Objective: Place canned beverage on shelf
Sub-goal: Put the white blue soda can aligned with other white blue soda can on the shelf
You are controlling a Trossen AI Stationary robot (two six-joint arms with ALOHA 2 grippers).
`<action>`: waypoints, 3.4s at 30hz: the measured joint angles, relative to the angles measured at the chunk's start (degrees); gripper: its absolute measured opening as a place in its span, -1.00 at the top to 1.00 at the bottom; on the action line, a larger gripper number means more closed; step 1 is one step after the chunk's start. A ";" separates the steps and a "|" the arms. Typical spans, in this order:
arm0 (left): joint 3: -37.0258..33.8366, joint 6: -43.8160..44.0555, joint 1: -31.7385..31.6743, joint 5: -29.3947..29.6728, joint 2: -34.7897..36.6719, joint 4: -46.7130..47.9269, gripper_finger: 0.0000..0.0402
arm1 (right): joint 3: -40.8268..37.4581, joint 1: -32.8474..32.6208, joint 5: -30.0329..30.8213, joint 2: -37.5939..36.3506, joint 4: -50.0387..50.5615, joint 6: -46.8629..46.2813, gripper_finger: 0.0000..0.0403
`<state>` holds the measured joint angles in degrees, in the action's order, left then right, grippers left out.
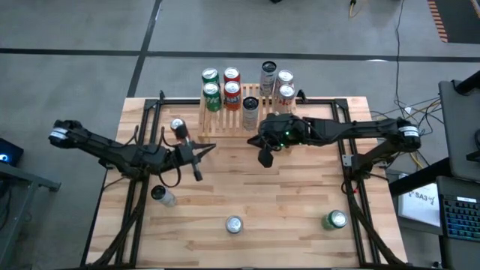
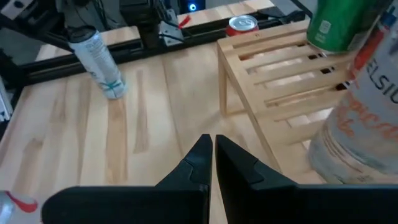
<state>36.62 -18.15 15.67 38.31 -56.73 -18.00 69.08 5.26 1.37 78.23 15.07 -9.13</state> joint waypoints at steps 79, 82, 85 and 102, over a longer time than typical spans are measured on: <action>31.49 79.45 16.07 -30.34 -7.86 90.48 1.00 | 0.02 -0.90 -0.33 1.51 0.94 -3.82 0.95; 31.97 81.11 16.70 -30.35 -8.23 92.52 1.00 | 0.02 -0.96 -0.31 1.51 0.94 -3.88 0.95; 32.04 85.35 17.16 -30.68 -8.58 94.54 1.00 | 0.02 -1.13 -0.31 1.51 0.94 -3.82 0.95; 32.02 95.35 20.69 -36.38 -11.08 99.54 0.97 | 0.02 -1.80 0.03 1.58 -0.02 -3.89 0.95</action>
<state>68.64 77.20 36.36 1.93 -67.81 81.54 69.10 3.46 1.40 79.81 15.05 -13.02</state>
